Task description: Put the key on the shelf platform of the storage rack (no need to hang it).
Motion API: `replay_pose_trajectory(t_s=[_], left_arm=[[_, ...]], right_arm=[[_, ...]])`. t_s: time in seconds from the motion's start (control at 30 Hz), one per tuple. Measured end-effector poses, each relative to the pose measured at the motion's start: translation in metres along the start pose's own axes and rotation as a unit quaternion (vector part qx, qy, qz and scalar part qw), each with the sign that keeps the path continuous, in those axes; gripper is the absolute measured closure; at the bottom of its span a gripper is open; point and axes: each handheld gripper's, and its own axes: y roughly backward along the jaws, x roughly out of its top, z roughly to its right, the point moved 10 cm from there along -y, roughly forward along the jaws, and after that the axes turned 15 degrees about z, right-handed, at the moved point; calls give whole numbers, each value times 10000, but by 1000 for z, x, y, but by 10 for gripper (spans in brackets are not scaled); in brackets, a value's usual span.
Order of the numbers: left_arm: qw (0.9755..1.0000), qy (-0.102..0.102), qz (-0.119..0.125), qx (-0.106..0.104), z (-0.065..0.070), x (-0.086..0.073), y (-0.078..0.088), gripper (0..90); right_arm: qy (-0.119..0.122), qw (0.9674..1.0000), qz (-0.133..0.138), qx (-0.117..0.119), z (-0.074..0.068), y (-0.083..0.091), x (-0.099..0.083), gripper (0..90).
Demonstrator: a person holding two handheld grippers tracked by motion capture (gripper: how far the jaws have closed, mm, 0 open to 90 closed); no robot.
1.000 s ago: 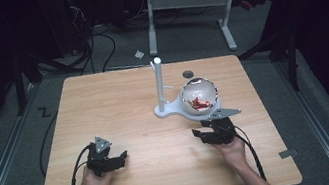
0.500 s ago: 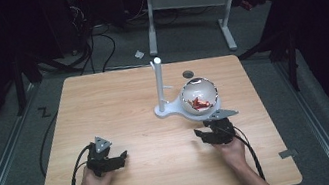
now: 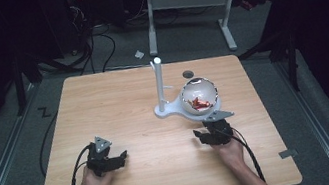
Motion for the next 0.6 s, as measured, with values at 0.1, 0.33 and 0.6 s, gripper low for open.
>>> replay_pose_trajectory(t_s=[0.1,0.33,0.6], left_arm=[[10000,9,14,20,0,0,-1,203],[10000,12,18,25,0,0,-1,203],[10000,12,18,25,0,0,-1,203]], right_arm=[[43,10000,-1,-13,1,-1,0,448],[17,10000,-32,-16,0,-2,-3,446],[4,9999,-96,-32,1,-2,-7,444]])
